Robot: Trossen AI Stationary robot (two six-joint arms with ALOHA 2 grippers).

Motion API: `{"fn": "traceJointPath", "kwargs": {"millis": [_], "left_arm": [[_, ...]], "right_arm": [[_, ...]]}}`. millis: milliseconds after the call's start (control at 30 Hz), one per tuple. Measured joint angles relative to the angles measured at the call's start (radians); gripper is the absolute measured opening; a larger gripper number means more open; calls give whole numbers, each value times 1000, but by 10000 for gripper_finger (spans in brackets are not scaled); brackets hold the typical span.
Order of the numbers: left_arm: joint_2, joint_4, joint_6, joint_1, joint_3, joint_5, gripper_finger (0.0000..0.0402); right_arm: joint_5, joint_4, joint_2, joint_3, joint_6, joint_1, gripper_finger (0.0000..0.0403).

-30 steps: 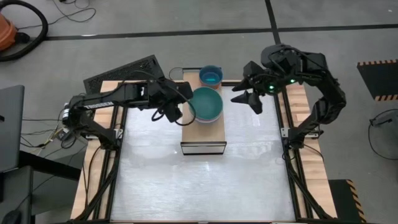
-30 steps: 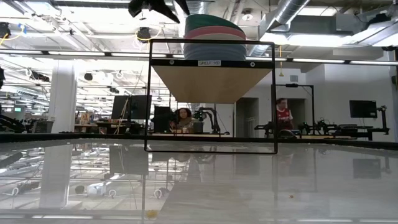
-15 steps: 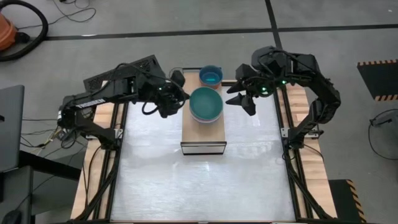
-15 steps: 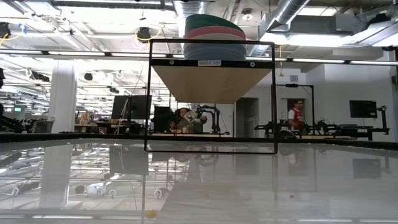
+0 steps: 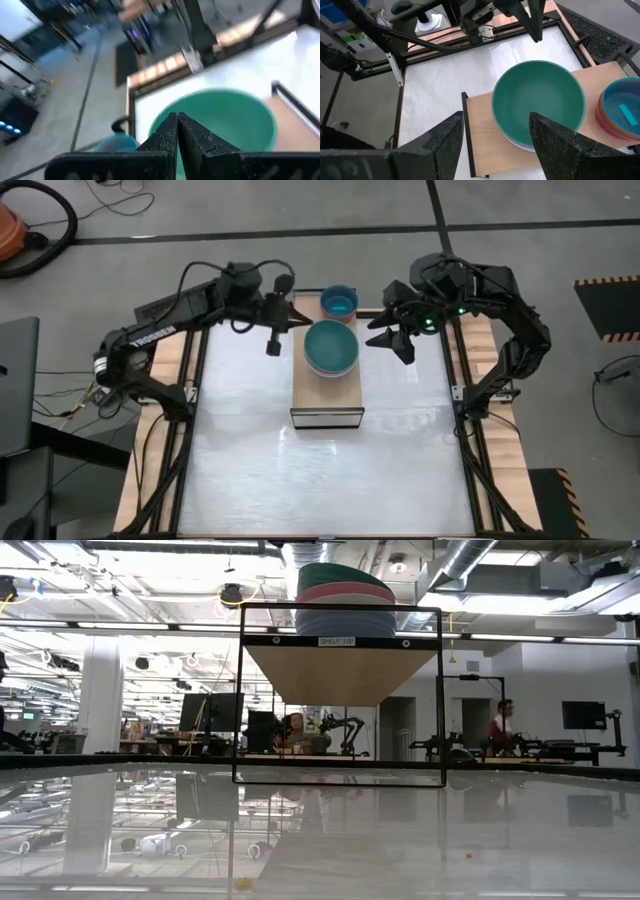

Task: Place and stack bowls onto a shelf
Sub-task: Stack the dark green bowl on top of the light pink bowl on the shelf

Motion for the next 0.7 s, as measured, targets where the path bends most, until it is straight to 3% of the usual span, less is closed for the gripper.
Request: {"fn": "traceJointPath", "kwargs": {"millis": [267,700], "left_arm": [[-118,447,-105,-33,-292,-69,0],[-114,447,-225,-36,-442,-86,0]], "right_arm": [[0,-1,0,0,-7,0,249],[0,0,0,0,-26,-1,249]]}}
